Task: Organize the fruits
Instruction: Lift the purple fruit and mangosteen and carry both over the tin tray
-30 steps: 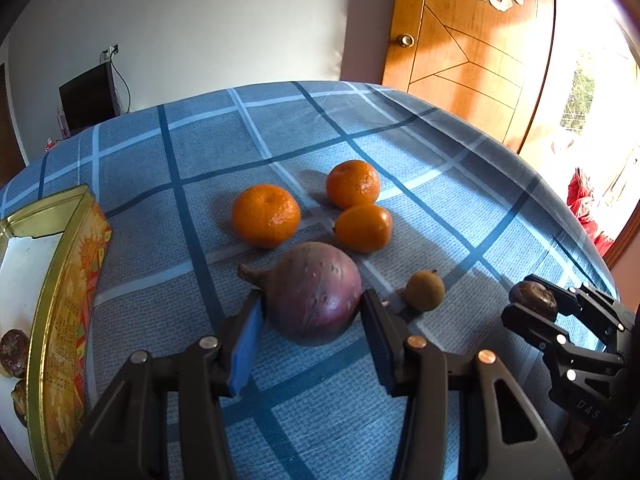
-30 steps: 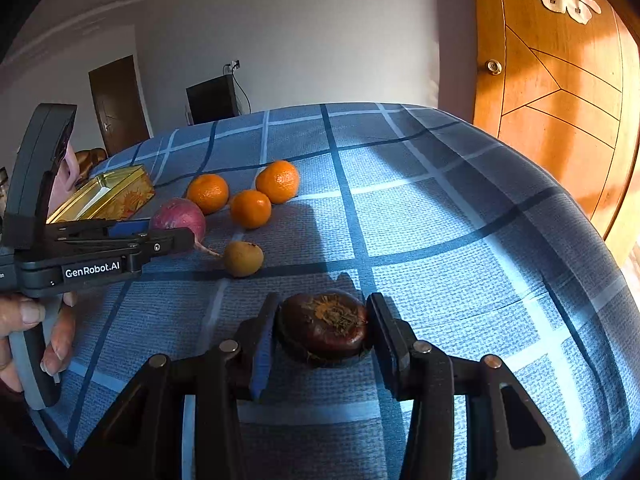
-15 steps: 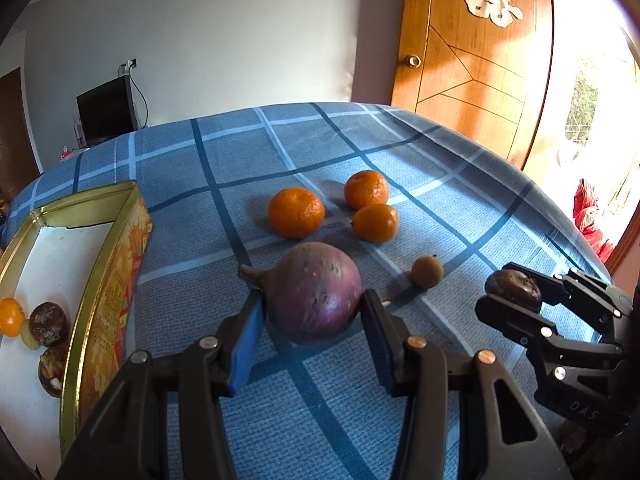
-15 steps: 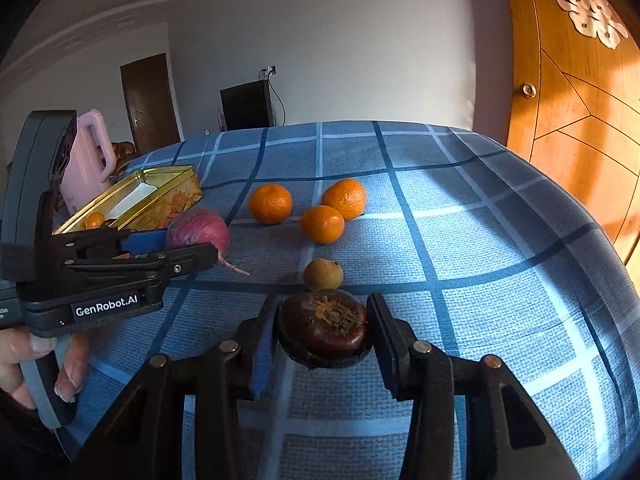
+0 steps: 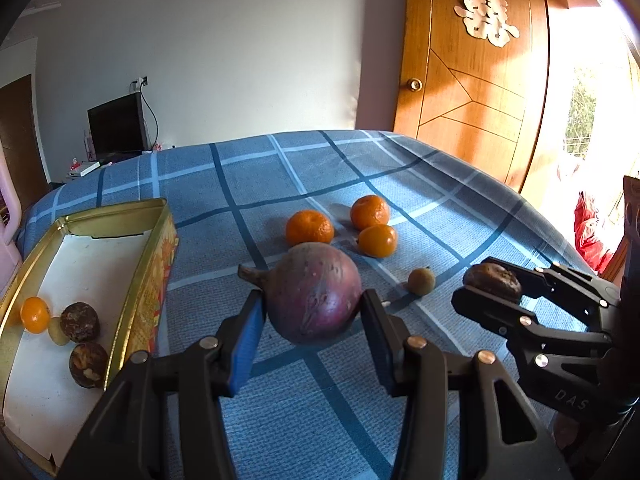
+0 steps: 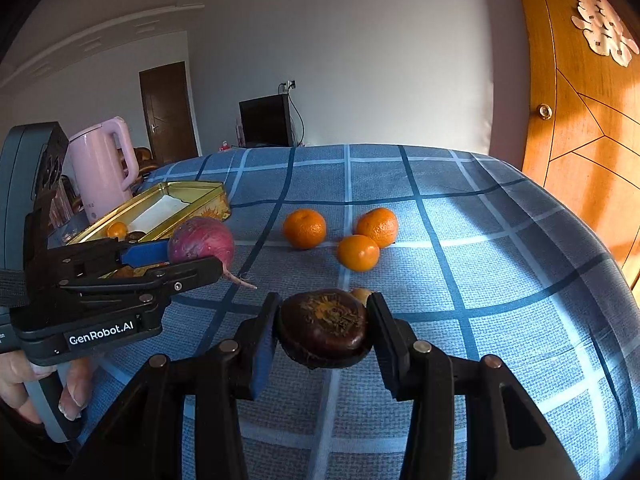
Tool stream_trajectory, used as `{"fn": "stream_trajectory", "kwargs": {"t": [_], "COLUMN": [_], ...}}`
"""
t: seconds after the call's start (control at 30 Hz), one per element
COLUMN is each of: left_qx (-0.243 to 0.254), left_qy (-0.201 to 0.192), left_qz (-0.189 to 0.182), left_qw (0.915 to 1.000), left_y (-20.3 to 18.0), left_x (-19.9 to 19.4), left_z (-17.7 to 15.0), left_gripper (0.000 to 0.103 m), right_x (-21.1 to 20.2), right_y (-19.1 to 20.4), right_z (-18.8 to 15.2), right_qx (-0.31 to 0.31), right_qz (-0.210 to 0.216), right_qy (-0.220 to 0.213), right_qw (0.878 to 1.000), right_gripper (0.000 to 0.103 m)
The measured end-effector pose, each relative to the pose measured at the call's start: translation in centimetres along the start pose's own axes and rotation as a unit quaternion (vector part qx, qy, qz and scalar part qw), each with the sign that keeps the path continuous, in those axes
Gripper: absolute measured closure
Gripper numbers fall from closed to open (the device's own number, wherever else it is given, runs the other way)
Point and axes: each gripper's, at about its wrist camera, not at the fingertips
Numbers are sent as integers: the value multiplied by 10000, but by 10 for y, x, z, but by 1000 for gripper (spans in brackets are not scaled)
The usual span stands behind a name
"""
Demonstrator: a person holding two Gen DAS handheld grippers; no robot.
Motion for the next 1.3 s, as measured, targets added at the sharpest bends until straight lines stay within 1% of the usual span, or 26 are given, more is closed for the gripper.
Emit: {"fn": "stream_trajectory", "kwargs": {"t": [0.5, 0.97, 1.3], "left_qx": [-106, -262, -303], "left_qy": [-428, -697, -874], "left_qz": [124, 271, 420], "left_qw": [9989, 9969, 9948], "left_y": [16, 34, 43], "left_x": [-34, -54, -66], "left_z": [9, 14, 18], "left_gripper": [53, 53, 53], "right_x": [-12, -19, -19], "right_y": [23, 44, 52], "right_z": [20, 37, 48], "right_qx": [-198, -441, -547], "right_qz": [219, 381, 475], "right_qy": [-341, -555, -711], "right_qw": [9990, 9968, 9948], "right_gripper": [58, 58, 58]}}
Point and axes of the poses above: each gripper's, at about its wrist camera, not at the fingertips, and x roughly the way its jaws point, y to its left, z to its top, and after that the axes turned 6 degrees about -y, right-handed
